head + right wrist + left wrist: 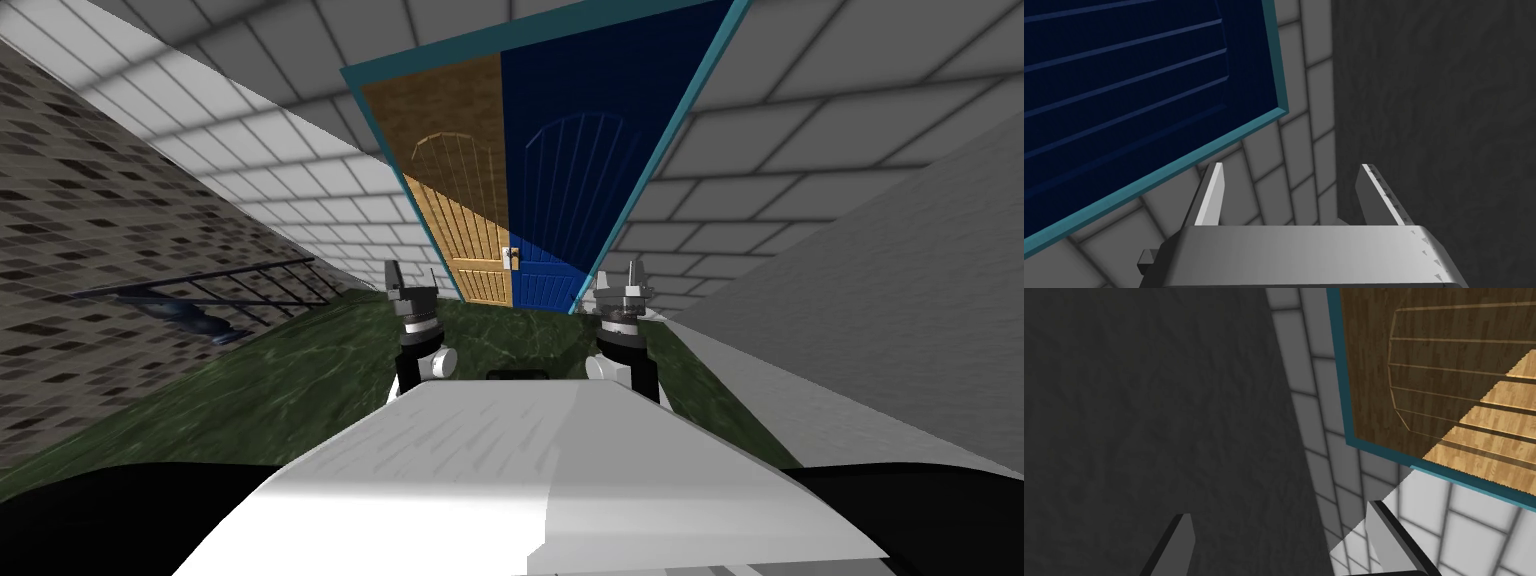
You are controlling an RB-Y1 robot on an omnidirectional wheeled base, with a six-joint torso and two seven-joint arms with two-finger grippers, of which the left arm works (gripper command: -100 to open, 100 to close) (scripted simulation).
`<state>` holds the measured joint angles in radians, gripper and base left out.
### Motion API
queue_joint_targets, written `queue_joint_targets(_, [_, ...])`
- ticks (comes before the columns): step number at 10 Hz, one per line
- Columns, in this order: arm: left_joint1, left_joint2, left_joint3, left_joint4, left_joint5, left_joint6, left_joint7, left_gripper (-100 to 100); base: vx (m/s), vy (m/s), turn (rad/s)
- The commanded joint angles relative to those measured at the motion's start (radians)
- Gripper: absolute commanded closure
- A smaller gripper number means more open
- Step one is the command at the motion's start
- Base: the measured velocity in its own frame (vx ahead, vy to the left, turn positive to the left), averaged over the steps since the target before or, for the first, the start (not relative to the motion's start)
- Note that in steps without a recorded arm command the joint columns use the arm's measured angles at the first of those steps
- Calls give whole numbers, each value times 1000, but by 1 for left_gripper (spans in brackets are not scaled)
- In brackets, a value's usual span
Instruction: Pull the door open
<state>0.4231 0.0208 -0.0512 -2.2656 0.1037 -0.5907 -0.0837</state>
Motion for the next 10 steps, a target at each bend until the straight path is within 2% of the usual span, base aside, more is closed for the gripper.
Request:
queue_joint_targets(1, [-12, 9, 0, 42, -1, 6, 4, -100, 140, 0, -60])
queue_joint_targets(10, [-90, 55, 21, 235, 5, 61, 35, -100, 101, -7, -52])
